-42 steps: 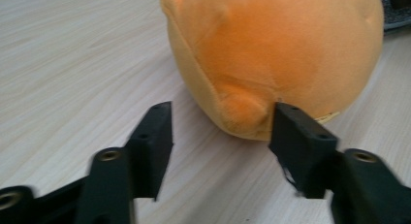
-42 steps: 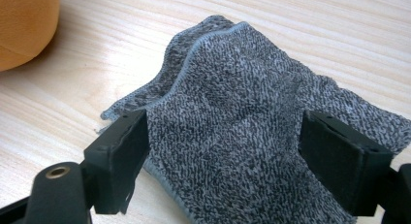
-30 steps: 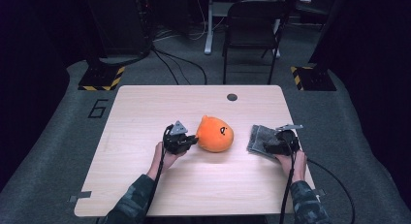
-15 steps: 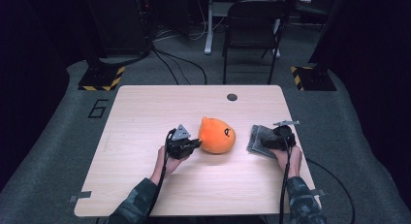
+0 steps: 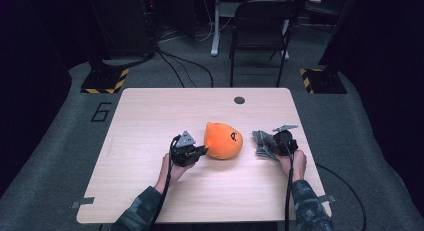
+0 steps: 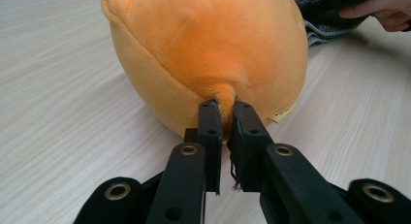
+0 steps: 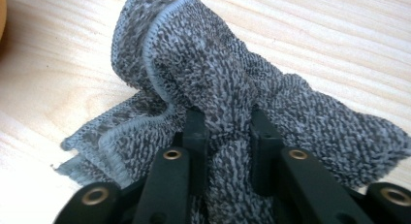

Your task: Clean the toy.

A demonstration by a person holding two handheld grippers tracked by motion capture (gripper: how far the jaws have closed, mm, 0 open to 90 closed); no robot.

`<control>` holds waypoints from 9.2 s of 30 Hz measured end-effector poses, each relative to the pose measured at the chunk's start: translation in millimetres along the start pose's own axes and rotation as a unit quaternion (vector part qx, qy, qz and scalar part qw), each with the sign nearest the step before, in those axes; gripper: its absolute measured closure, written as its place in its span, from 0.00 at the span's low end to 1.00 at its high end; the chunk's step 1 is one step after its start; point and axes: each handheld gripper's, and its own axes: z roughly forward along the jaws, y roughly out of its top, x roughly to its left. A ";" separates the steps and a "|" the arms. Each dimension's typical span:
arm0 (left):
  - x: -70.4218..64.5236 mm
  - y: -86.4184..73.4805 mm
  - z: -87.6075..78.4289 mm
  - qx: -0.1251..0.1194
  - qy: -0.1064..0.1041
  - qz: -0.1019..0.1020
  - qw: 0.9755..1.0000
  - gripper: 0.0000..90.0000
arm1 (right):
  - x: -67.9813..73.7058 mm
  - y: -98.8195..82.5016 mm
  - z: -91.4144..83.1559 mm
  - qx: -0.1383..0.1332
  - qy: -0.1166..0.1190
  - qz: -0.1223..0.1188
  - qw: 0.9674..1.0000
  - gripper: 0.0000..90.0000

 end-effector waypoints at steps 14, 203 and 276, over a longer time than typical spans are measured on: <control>-3.8 2.2 -3.5 -0.007 -0.003 0.001 1.000 0.92 | 3.8 19.4 -38.1 -0.070 0.059 0.023 0.996 0.85; -9.3 8.2 -0.7 -0.010 -0.022 0.026 0.999 0.92 | 63.8 63.3 -19.8 -0.077 0.084 -0.022 0.993 0.82; -10.4 8.5 -1.5 -0.021 -0.019 0.025 0.999 0.93 | 59.8 53.1 -3.0 0.003 0.050 -0.037 0.998 0.83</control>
